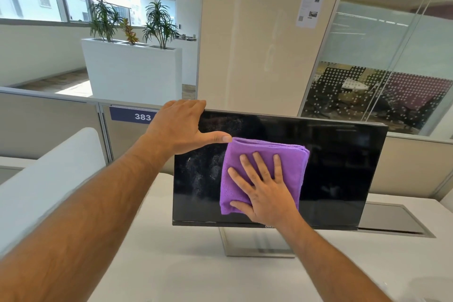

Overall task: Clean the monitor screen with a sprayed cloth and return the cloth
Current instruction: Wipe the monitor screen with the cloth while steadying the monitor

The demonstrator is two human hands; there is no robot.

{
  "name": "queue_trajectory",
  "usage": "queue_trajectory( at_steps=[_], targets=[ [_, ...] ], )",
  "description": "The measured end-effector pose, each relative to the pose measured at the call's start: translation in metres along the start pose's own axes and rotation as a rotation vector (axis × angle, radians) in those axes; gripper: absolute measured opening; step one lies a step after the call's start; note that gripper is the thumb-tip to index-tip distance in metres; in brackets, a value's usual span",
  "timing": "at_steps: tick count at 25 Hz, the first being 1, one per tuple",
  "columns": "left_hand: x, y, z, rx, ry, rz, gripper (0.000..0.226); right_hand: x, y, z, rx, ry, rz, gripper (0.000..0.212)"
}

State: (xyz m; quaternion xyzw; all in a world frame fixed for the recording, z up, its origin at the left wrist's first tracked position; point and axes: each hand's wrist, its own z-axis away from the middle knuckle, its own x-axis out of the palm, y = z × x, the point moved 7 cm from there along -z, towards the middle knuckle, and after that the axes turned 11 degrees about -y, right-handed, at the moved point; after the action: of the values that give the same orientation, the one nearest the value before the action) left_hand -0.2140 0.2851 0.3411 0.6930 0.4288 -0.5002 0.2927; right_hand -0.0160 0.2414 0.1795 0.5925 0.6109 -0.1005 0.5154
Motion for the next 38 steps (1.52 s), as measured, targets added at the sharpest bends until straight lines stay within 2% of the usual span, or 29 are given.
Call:
queue_trajectory(
  at_steps=[4,7,9,11,16,18,20,26,30,33,35,38],
  targets=[
    [0.000,-0.001,0.000,0.007,0.006,0.035,0.105,-0.028,0.029,-0.024,0.206,0.078,-0.012,0.091],
    [0.002,-0.001,0.000,-0.004,-0.003,0.046,0.114,-0.046,0.051,-0.044,0.407,0.125,-0.042,0.093],
    [0.003,-0.001,0.000,-0.014,-0.018,0.058,0.122,-0.049,0.052,-0.051,0.467,0.132,-0.071,0.094],
    [0.004,-0.001,0.000,-0.017,-0.023,0.082,0.125,-0.044,0.040,-0.052,0.408,0.119,-0.068,0.093],
    [0.003,-0.001,0.001,-0.016,-0.017,0.101,0.127,-0.012,-0.021,-0.028,0.054,0.016,-0.026,0.087],
    [0.002,-0.002,0.002,-0.017,-0.015,0.093,0.127,-0.004,-0.031,-0.019,-0.022,0.006,-0.009,0.084],
    [0.002,-0.001,0.003,-0.021,-0.021,0.089,0.129,-0.009,-0.026,-0.021,0.007,0.033,-0.006,0.086],
    [0.002,-0.001,0.003,-0.047,-0.031,0.130,0.133,-0.046,0.019,-0.062,0.310,0.125,-0.059,0.093],
    [0.005,-0.004,0.006,-0.069,0.002,0.468,0.133,-0.050,0.016,-0.071,0.324,0.111,-0.076,0.093],
    [0.003,-0.014,0.010,-0.090,0.134,0.879,0.132,-0.036,-0.012,-0.057,0.156,0.064,-0.049,0.091],
    [0.007,-0.017,0.016,-0.088,0.156,1.220,0.128,-0.028,-0.026,-0.048,0.054,0.038,-0.029,0.089],
    [0.020,-0.019,0.020,-0.115,0.056,1.550,0.154,-0.033,-0.022,-0.050,0.038,0.051,-0.015,0.089]
  ],
)
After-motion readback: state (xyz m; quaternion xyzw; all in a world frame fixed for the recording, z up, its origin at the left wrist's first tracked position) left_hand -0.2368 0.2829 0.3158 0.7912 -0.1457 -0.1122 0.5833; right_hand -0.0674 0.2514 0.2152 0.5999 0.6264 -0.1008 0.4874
